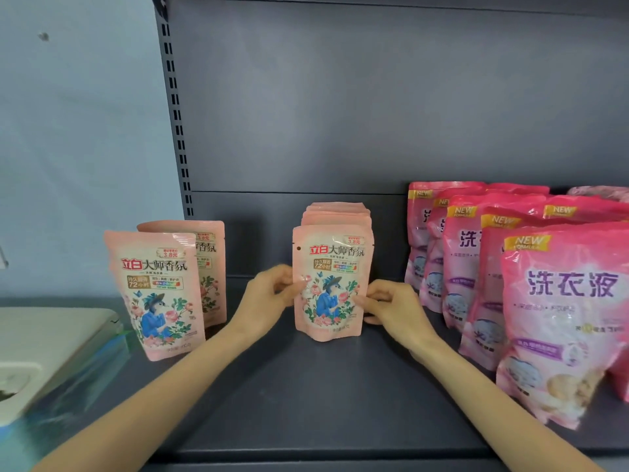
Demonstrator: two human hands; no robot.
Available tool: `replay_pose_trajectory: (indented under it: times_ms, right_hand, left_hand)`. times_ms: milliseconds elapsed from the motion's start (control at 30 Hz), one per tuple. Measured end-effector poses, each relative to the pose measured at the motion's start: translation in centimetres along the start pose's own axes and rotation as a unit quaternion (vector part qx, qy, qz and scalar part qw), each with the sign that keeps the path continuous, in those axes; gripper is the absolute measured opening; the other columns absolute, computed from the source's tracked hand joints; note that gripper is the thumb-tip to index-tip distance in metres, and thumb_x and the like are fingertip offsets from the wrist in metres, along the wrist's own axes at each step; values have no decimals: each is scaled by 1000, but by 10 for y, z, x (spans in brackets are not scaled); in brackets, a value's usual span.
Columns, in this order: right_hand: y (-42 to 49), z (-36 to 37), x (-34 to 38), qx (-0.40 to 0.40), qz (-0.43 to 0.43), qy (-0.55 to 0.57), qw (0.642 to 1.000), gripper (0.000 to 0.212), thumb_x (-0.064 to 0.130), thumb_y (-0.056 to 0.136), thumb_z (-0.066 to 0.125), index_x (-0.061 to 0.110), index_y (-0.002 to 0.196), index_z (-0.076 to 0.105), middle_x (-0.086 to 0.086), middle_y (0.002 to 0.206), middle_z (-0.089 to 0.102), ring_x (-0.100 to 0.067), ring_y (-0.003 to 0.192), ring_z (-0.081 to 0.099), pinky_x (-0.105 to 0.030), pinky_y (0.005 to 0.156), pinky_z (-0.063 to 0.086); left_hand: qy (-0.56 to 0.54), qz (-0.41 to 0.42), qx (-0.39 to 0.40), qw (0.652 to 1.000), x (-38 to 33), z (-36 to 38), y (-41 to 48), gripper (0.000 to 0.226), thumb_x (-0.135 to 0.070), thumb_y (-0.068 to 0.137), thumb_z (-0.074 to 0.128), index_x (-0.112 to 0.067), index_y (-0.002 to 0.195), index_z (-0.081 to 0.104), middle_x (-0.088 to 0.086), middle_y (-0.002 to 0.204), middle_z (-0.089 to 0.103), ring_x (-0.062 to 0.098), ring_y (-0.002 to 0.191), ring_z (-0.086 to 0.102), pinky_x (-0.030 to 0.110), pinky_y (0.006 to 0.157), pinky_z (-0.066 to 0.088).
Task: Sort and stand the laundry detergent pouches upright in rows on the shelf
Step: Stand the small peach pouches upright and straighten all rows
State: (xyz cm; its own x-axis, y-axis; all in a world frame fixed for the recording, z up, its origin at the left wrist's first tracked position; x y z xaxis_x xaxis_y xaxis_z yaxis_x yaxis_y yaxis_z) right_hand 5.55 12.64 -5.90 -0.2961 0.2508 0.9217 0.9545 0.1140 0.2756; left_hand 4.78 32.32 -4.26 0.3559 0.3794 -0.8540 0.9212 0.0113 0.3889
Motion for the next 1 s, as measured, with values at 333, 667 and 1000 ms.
replay_pose_trajectory:
  times_ms: [333,667,1000]
  right_hand:
    - [3,-12,-8,-16,12,17,1000,13,9,87,63,13,74,64,1,86,72,-10,80,69,-19,60,55]
    - [-9,-9,0,45,-37,-206,977,12,35,90,58,27,91,67,12,98,70,-2,91,64,-26,82,53]
    - [-52,-6,10,101,-14,-554,826,71,60,93,25,23,150,5,3,158,5,-16,145,5,-41,117,15]
  left_hand:
    - [2,1,21,1000,-7,15,8,6,-15,89,58,-15,90,64,-5,97,68,9,89,66,18,69,56]
    - [167,21,59,984,-5,13,-16,31,-24,97,44,-11,123,56,0,127,59,12,113,56,18,89,45]
    - [521,113,49,845,-15,-10,-85,64,-50,96,8,-17,132,50,-2,135,53,18,121,53,37,102,40]
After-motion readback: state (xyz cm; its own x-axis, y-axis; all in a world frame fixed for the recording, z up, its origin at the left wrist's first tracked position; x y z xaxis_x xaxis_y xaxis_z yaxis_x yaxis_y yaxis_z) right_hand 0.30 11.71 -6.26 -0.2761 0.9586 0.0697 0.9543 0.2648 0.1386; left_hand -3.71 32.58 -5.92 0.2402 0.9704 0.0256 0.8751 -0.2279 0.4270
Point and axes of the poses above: each hand's wrist, its own y-axis towards the middle knuckle, its own z-axis out of the palm, x = y × z, the point moved 10 cm from there along y, towards the middle knuckle
